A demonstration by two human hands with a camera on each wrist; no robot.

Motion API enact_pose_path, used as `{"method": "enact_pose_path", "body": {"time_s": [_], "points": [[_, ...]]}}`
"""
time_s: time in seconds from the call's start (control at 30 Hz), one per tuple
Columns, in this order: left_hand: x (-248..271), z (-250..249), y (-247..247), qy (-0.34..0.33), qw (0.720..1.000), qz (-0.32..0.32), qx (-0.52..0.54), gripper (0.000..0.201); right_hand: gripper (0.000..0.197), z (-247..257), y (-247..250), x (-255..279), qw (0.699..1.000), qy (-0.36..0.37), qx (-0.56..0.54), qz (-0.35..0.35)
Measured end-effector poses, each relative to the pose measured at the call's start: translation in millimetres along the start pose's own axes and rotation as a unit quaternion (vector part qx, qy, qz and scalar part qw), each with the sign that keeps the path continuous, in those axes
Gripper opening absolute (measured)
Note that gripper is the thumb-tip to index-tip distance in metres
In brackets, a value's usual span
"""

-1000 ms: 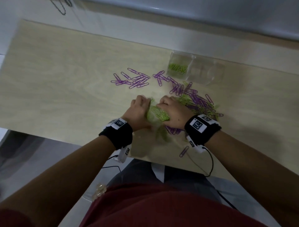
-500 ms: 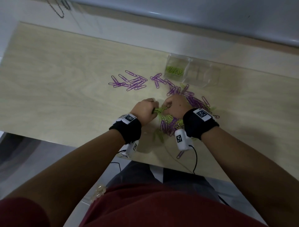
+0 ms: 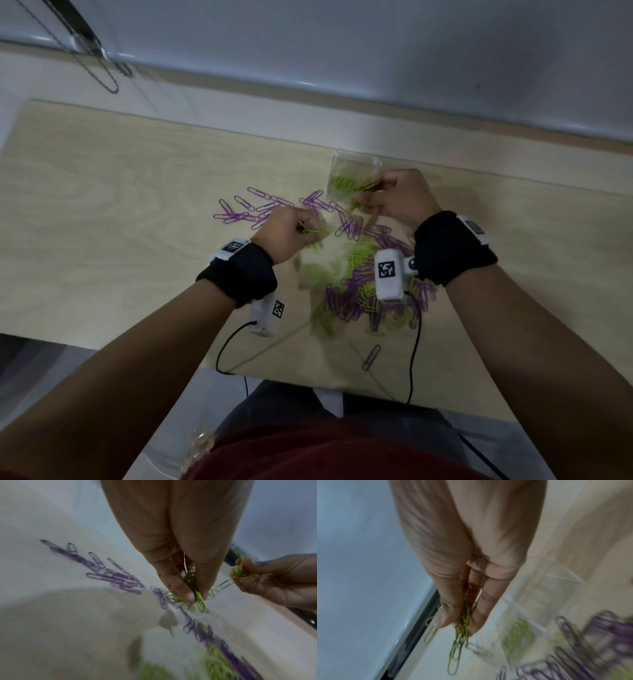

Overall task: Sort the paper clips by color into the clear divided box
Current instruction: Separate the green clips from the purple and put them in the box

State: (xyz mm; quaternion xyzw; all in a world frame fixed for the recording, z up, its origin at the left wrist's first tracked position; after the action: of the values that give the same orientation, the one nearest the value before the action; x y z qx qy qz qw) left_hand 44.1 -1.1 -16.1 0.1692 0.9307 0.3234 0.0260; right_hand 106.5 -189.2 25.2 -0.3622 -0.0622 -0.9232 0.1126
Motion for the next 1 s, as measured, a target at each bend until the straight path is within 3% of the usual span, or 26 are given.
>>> {"method": "enact_pose_path", "body": {"time_s": [0.1, 0.17, 0.3, 0.37, 0.53, 0.63, 0.7, 0.77, 0.87, 0.93, 1.0], "points": [[-23, -15, 19, 0.005, 0.997, -0.055, 0.049, 0.012, 0.020, 23, 5, -15, 0.995, 0.061, 0.006, -0.079], [-42, -24, 30, -0.004, 0.995, -0.097, 0.036, 0.010, 0.020, 26, 5, -32, 0.981, 0.103, 0.082, -0.146], [-88, -31, 33, -0.017, 0.986, -0.161, -0.026, 0.004, 0.025, 8, 1, -61, 0.968, 0.076, 0.188, -0.148], [-110, -31, 24, -0.019, 0.989, -0.123, -0.085, 0.008, 0.028, 0, 11, -56, 0.964, 0.071, 0.196, -0.164], [-125, -32, -6, -0.021, 0.978, 0.066, -0.197, 0.023, 0.020, -30, 25, -8, 0.949, 0.118, 0.250, -0.152], [-92, -35, -8, -0.079, 0.975, 0.045, -0.203, 0.028, 0.012, -63, 17, 14, 0.925, 0.100, 0.359, -0.076], [-57, -39, -14, -0.118, 0.978, 0.030, -0.171, 0.017, 0.010, -85, 9, 24, 0.888, 0.113, 0.445, -0.030], [-20, -37, -31, -0.097, 0.985, 0.082, -0.117, 0.007, 0.017, -103, 2, 29, 0.852, 0.124, 0.509, 0.002], [18, -27, -66, -0.045, 0.981, 0.168, -0.090, 0.030, 0.031, -119, -3, 33, 0.821, 0.150, 0.550, 0.011], [28, -21, -85, -0.027, 0.979, 0.172, -0.108, 0.045, 0.035, -125, -3, 31, 0.812, 0.152, 0.563, -0.004], [30, -20, -96, -0.005, 0.982, 0.145, -0.117, 0.047, 0.032, -125, -3, 30, 0.822, 0.151, 0.549, -0.017]]}}
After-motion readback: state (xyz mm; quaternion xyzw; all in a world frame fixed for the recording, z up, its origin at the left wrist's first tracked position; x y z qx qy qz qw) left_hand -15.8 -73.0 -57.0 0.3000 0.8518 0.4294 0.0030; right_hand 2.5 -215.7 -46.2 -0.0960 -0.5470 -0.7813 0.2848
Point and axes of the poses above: each hand's wrist, its own x-axis away from the middle knuckle, its own y-axis out of the back of the hand, z = x × y, the point moved 4 cm from there along -x, towards the middle knuckle, and after that the axes turned 15 degrees about -y, right-handed, at the moved point
